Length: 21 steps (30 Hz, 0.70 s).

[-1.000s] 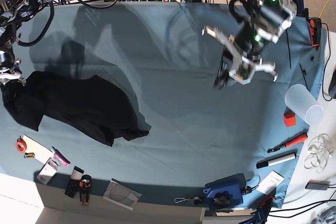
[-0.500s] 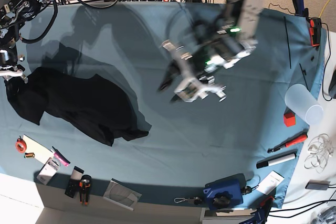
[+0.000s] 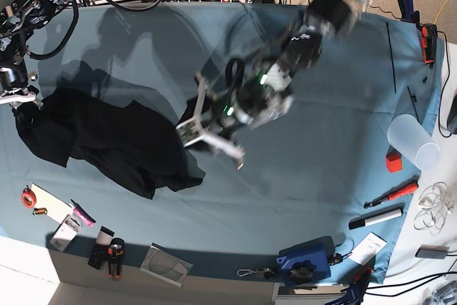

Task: Layout the t-shirt on the table in an organized manner, then fold the t-shirt properly
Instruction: 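Reach the left gripper across and grasp the t-shirt's loose fabric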

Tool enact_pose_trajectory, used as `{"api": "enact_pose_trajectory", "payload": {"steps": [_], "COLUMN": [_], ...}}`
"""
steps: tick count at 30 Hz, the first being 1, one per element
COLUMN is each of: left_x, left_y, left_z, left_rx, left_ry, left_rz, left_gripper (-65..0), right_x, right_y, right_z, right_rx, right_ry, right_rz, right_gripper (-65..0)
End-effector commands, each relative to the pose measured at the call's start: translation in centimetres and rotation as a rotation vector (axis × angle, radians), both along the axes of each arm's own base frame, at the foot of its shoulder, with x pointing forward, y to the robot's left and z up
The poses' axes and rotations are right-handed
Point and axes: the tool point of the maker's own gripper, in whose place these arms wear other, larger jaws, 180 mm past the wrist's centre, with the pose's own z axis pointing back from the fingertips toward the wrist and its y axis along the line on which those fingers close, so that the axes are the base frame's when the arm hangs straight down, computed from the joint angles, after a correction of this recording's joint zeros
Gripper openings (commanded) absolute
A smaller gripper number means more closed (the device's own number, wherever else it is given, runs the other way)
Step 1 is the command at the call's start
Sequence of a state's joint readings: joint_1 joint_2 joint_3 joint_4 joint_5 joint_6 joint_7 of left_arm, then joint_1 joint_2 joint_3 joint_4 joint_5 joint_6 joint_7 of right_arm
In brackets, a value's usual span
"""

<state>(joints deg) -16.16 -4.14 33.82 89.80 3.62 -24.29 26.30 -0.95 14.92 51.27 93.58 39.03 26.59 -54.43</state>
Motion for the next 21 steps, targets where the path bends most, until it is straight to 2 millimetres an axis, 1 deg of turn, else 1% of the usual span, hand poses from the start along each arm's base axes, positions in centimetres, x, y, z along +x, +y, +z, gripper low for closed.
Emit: {"api": "enact_pose_trajectory", "payload": {"steps": [1,3,5,7,8,11,14,17,21], "left_x": [0.5,0.4,0.6,1.0,1.2,2.7,4.3,5.1,5.8], "left_y": [-1.2,-2.3,-3.4,-4.0,-4.2,-4.6,-5.2,-6.4,-7.8], "left_z": [2.0,2.5,3.2,3.2,2.9,2.4,3.0,3.9,4.2], "left_rx": [-0.035,-0.027,-0.02,0.022,0.048,0.074,0.068,0.078,0.152], "left_ry": [-0.047,-0.082,-0.16,-0.25,-0.276,-0.3,-0.313,-0.323,-0.366], "left_rz": [-0.042,-0.119,-0.18,-0.231,-0.25,-0.224,-0.181,-0.2,-0.241], "left_gripper": [-40.7,-40.7,-40.7,-40.4,-39.8,-36.7,-35.4,-35.4,-35.4], "right_x": [0.6,0.6,0.6,0.6,0.5,0.5,0.6,0.6,0.5], "right_y": [-0.5,-0.5,-0.5,-0.5,-0.5,-0.4,-0.1,0.1,0.1], "right_z": [2.2,2.1,2.1,2.0,2.0,1.8,1.7,1.6,1.5], "right_rx": [-0.033,-0.033,-0.032,-0.031,-0.03,-0.027,-0.029,-0.03,-0.035], "right_ry": [-0.063,-0.061,-0.061,-0.057,-0.054,-0.044,-0.044,-0.043,-0.035], "right_rz": [0.002,0.002,0.003,0.004,0.005,0.008,0.02,0.03,0.029], "right_gripper": [-65.0,-65.0,-65.0,-65.0,-65.0,-65.0,-65.0,-65.0,-65.0]}}
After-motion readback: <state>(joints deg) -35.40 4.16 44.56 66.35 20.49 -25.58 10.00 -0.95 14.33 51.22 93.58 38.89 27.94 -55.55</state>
